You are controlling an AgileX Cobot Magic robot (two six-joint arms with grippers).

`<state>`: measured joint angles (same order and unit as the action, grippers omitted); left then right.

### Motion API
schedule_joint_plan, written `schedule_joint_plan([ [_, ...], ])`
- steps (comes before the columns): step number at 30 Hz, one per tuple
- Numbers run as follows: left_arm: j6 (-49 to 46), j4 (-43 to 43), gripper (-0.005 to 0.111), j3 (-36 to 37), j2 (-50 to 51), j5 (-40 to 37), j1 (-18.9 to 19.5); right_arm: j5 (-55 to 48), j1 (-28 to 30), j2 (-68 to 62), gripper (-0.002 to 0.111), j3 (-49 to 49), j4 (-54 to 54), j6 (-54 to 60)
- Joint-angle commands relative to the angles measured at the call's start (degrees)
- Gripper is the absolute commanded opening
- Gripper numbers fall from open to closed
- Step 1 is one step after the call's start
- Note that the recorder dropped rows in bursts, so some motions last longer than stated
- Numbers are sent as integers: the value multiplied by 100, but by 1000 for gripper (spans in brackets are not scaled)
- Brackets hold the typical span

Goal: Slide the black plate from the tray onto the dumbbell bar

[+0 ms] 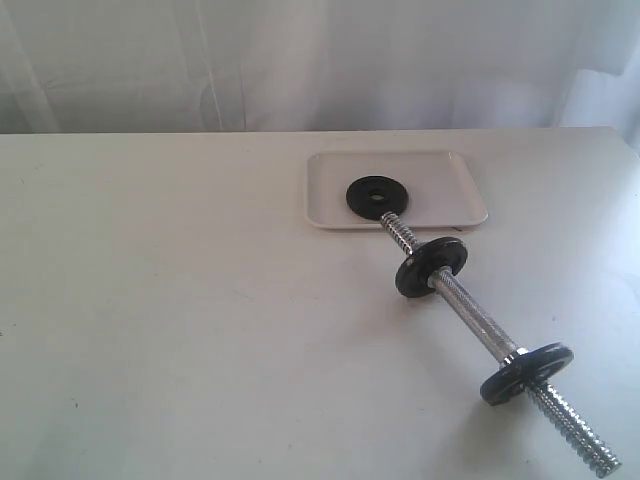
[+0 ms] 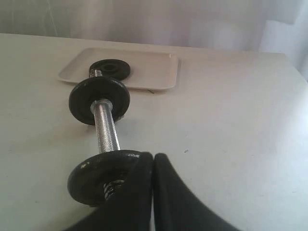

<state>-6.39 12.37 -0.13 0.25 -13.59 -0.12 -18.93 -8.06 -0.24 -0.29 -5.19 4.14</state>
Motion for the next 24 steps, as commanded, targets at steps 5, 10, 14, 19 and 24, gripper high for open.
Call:
schedule_joint_plan([
  [5,2,-6,0,13,-25,176,-6,55,11,24,0,29,30,8],
  [10,2,-6,0,13,-25,926,-6,55,11,24,0,29,30,8],
  [14,2,-6,0,13,-25,2036,-6,55,11,24,0,29,30,8],
  [19,2,-6,0,13,-25,3350,-6,55,11,24,0,29,30,8],
  [24,2,-6,0,13,-25,3826,-6,55,11,24,0,29,30,8],
])
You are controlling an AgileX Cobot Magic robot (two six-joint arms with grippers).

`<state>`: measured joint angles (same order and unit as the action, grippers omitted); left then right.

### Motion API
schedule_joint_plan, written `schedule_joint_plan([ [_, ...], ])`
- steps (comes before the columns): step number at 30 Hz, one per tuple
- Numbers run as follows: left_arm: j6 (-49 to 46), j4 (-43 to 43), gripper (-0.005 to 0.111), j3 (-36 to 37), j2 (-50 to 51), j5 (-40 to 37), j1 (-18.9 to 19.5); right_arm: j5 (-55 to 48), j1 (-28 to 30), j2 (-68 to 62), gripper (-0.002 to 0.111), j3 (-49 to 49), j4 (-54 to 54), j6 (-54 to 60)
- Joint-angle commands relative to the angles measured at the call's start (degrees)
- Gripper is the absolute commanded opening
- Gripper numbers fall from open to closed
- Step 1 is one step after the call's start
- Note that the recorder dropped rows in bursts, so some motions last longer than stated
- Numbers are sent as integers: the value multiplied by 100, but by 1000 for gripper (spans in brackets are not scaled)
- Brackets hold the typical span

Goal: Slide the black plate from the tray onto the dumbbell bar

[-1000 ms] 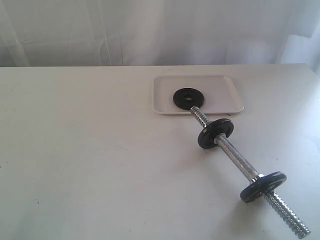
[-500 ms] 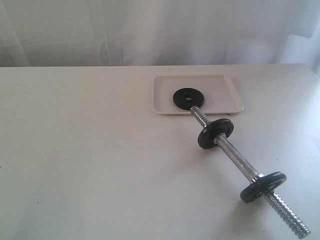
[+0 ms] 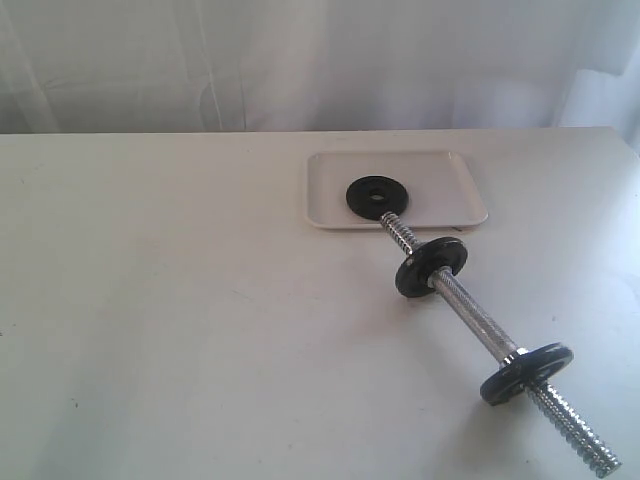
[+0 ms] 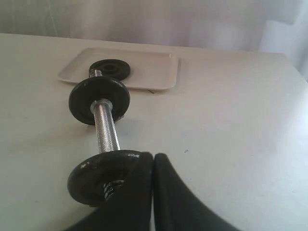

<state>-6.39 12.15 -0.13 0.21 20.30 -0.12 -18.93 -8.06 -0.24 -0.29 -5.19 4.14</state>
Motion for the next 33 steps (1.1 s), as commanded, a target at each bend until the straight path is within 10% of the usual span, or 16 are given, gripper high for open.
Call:
schedule_joint_plan([
  [1,2,16,0,13,-21,423,-6,55,11,24,0,29,30,8],
  [9,220,16,0,13,-21,451,-6,55,11,24,0,29,30,8],
  [17,3284,16,0,13,-21,-80,-6,55,11,24,0,29,30,8],
  [33,3908,-1576,0,-283,-21,1451,-6,55,11,24,0,29,30,8],
])
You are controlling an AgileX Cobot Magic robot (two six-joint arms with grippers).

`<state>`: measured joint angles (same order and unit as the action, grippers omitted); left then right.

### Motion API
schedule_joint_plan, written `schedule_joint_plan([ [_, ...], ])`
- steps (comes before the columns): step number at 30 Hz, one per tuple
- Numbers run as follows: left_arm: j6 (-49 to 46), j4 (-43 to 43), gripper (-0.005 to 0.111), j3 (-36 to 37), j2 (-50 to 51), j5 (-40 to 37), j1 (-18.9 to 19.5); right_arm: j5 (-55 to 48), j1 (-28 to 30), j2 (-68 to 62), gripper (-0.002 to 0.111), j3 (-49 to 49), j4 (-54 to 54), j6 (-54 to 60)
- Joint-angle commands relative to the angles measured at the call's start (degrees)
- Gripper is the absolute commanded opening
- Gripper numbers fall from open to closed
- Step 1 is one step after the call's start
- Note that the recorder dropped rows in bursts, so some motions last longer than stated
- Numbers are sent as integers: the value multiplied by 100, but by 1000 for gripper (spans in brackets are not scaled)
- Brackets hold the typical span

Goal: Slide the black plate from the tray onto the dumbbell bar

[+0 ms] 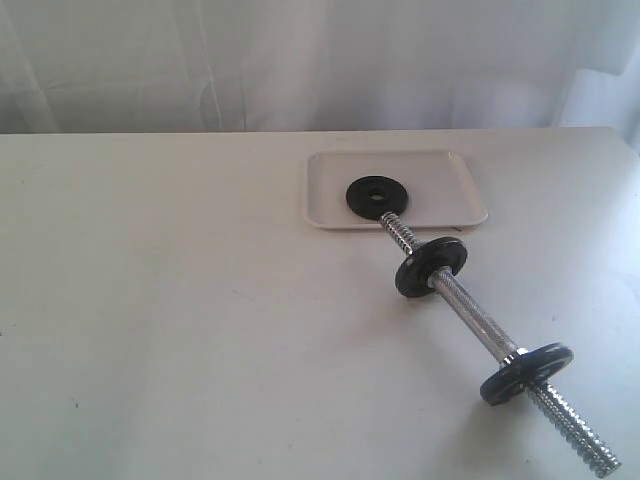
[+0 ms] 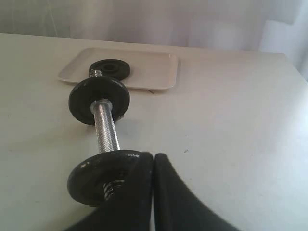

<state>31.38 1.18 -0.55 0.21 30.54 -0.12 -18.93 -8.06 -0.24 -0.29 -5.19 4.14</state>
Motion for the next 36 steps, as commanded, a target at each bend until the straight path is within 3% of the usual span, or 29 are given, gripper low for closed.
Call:
schedule_joint_plan([
  [1,131,-479,0,-321,71,482,-6,55,11,24,0,29,30,8],
  [6,117,-473,0,-796,1000,640,-6,55,11,24,0,29,30,8],
  [11,117,-617,0,-1373,2563,1368,-6,55,11,24,0,29,30,8],
  [20,607,-2458,0,-3273,5360,1695,-6,55,11,24,0,29,30,8],
  [28,1614,-3350,0,-4927,7219,1592,-18,55,11,24,0,29,30,8],
  [32,2267,-4019,0,-5850,8043,1354,-282,55,11,24,0,29,30,8],
  [36,2949,-5300,0,-6848,8771,519,-873,55,11,24,0,29,30,8],
])
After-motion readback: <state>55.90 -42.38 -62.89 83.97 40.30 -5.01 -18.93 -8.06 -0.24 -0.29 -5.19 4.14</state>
